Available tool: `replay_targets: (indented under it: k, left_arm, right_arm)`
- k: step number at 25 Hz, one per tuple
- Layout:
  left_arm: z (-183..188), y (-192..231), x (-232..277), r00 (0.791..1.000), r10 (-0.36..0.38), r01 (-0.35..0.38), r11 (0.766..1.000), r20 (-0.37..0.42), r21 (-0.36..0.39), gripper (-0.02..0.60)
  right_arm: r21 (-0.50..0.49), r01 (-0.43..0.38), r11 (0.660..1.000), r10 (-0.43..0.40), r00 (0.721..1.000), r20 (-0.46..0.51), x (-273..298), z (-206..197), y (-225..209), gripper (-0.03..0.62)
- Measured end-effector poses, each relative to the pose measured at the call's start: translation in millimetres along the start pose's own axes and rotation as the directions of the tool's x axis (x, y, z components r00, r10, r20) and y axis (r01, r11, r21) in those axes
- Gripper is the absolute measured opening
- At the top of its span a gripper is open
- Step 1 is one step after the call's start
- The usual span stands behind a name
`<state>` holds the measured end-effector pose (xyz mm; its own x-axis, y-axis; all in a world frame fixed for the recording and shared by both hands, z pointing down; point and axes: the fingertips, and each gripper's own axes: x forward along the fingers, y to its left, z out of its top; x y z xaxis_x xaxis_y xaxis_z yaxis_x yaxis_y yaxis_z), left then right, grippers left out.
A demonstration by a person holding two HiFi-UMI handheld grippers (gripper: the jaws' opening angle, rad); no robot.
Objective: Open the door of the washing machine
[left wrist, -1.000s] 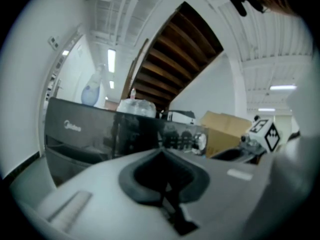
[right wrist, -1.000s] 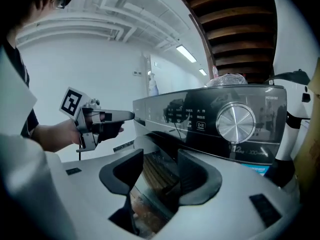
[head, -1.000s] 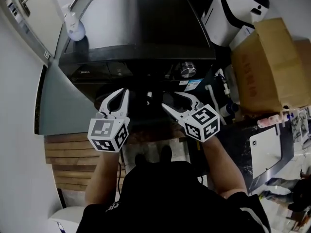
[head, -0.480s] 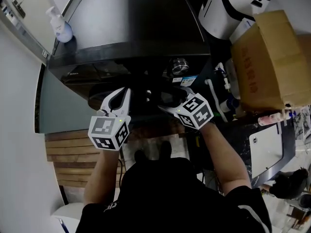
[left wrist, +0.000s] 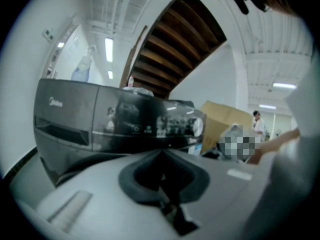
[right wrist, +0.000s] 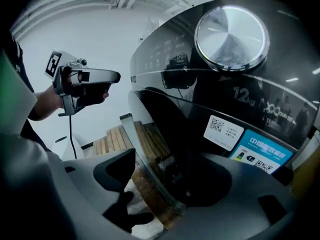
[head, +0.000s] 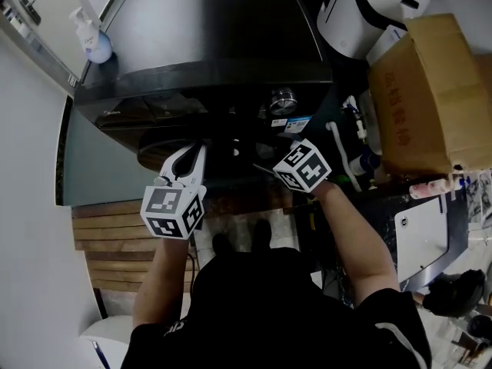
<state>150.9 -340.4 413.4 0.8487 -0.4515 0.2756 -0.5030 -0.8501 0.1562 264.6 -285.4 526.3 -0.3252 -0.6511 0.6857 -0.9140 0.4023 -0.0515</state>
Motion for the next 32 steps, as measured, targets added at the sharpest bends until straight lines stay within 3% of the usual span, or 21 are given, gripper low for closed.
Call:
replay_targets:
  k: [10,17,19,27,32]
  left_arm:
    - [0,-1,0,1.000,0.029,-0.029,1.000,-0.001,0.000,0.009]
    - [1,8,-8,0.997,0.077,-0.077,0.997,-0.005,-0.001,0.009]
    - [0,9,-8,0.996,0.088,-0.088,0.996,-0.006,-0.006,0.009]
    - [-4,-8,6,0.997,0.076,-0.076,0.997,-0.023,-0.007,0.009]
    - [-3,-19,13,0.997,0.070,-0.070,0.997,-0.021,-0.020,0.009]
  right_arm:
    - [-0.096,-0.010,0.995,0.000,0.994,-0.106,23,-14,-6,0.301]
    - [-0.207,0.011,0.978,-0.039,0.990,-0.135,26,-18,-16,0.173]
    - [-0.260,0.010,0.966,-0.051,0.988,-0.149,26,-19,-16,0.163]
    - [-0.370,0.008,0.929,-0.064,0.988,-0.139,30,-19,-16,0.124]
    - [-0.383,0.012,0.924,-0.066,0.990,-0.128,32,-18,-15,0.124]
